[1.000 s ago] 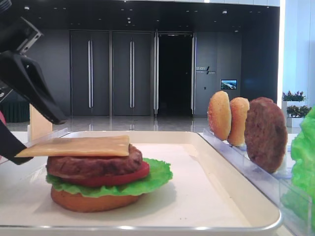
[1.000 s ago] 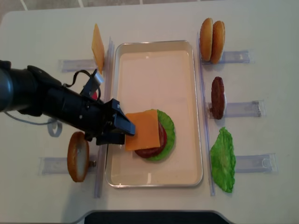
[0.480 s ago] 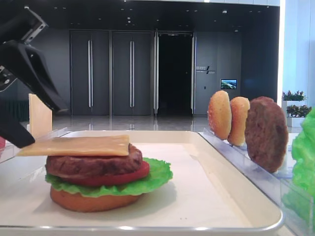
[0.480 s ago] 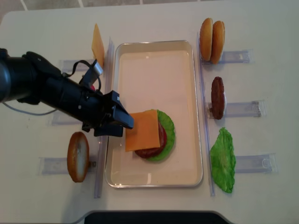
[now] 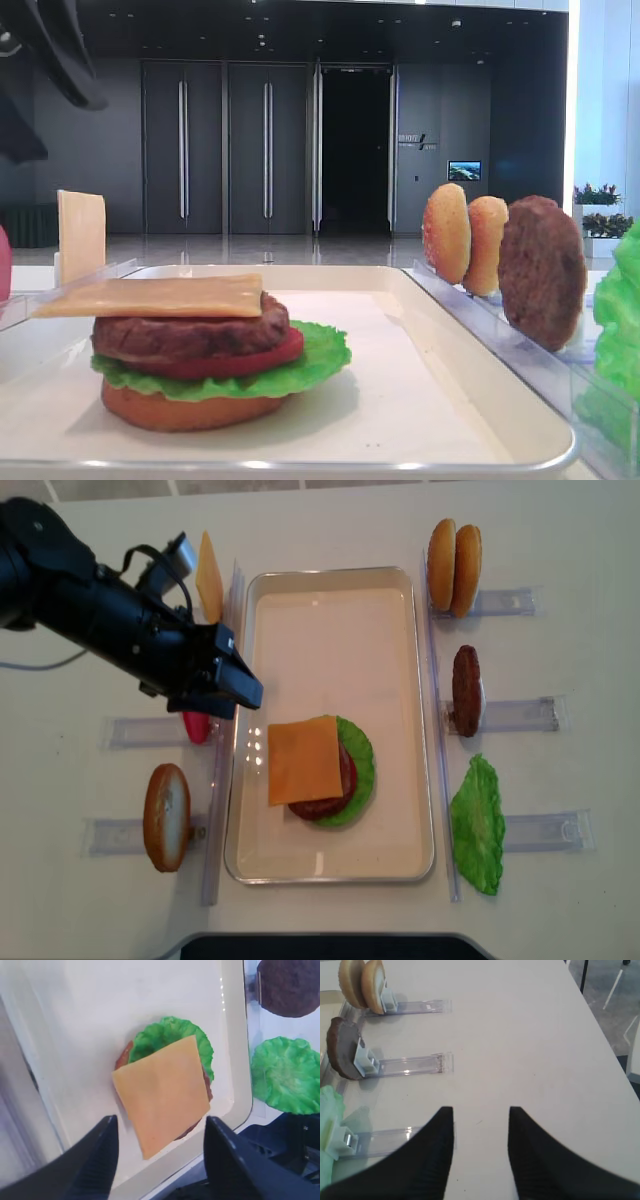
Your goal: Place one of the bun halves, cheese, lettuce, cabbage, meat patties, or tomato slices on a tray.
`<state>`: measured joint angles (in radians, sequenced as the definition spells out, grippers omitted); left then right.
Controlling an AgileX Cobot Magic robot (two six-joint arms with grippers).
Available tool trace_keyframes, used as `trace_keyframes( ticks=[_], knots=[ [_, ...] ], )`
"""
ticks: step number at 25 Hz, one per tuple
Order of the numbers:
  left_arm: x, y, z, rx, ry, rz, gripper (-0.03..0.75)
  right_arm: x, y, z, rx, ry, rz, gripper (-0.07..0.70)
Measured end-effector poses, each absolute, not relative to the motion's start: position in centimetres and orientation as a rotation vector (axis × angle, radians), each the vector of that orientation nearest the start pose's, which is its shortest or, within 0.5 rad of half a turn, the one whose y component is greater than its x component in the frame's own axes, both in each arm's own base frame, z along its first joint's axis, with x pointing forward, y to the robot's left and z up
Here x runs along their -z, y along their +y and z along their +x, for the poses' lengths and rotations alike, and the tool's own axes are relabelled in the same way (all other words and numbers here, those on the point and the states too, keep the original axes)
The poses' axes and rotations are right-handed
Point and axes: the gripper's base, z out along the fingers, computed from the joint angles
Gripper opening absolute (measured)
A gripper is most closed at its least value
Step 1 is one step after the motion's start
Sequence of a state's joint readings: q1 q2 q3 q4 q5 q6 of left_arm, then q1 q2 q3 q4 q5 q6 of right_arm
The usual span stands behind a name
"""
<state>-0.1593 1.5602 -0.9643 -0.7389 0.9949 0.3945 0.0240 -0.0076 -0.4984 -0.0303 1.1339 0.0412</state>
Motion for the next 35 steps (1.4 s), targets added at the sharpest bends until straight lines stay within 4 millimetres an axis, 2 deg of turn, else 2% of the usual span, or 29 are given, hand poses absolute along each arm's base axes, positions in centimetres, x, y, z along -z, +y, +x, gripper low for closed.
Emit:
trace_keyframes(
  ticks=[4,8,10,13,16,21,24,30,32,35],
  knots=[
    [-26.4,-8.7,27.3,0.734,2.806,0.326,0.402,-27.1,-0.3,-0.9,-0.002,2.111,0.021,0.286],
    [-28.2,-7.3,27.4,0.480,2.833,0.323,0.376,-27.1,-0.3,-0.9,-0.002,2.111,0.021,0.286],
    [-28.2,-6.2,27.4,0.367,2.869,0.328,0.372,-27.1,-0.3,-0.9,-0.002,2.111,0.021,0.286],
    [-28.1,-4.4,27.3,0.301,2.918,0.273,0.372,-27.1,-0.3,-0.9,-0.002,2.111,0.021,0.286],
    [-28.0,-1.7,27.5,0.210,2.938,0.162,0.370,-27.1,-0.3,-0.9,-0.002,2.111,0.021,0.286],
    [-27.8,2.0,27.2,-0.065,2.983,-0.010,0.370,-27.1,-0.3,-0.9,-0.002,2.111,0.021,0.286],
    [-27.9,2.7,27.0,-0.164,3.008,-0.046,0.370,-27.1,-0.3,-0.9,-0.002,2.111,0.021,0.286],
    [-29.4,2.7,25.8,-0.182,2.968,-0.060,0.370,-27.1,-0.3,-0.9,-0.002,2.111,0.021,0.286],
    [-30.5,2.6,24.8,-0.182,2.925,-0.063,0.370,-27.1,-0.3,-0.9,-0.002,2.111,0.021,0.286],
    [-31.9,2.5,22.2,-0.186,2.857,-0.067,0.370,-27.1,-0.3,-0.9,-0.002,2.111,0.021,0.286]
  ],
)
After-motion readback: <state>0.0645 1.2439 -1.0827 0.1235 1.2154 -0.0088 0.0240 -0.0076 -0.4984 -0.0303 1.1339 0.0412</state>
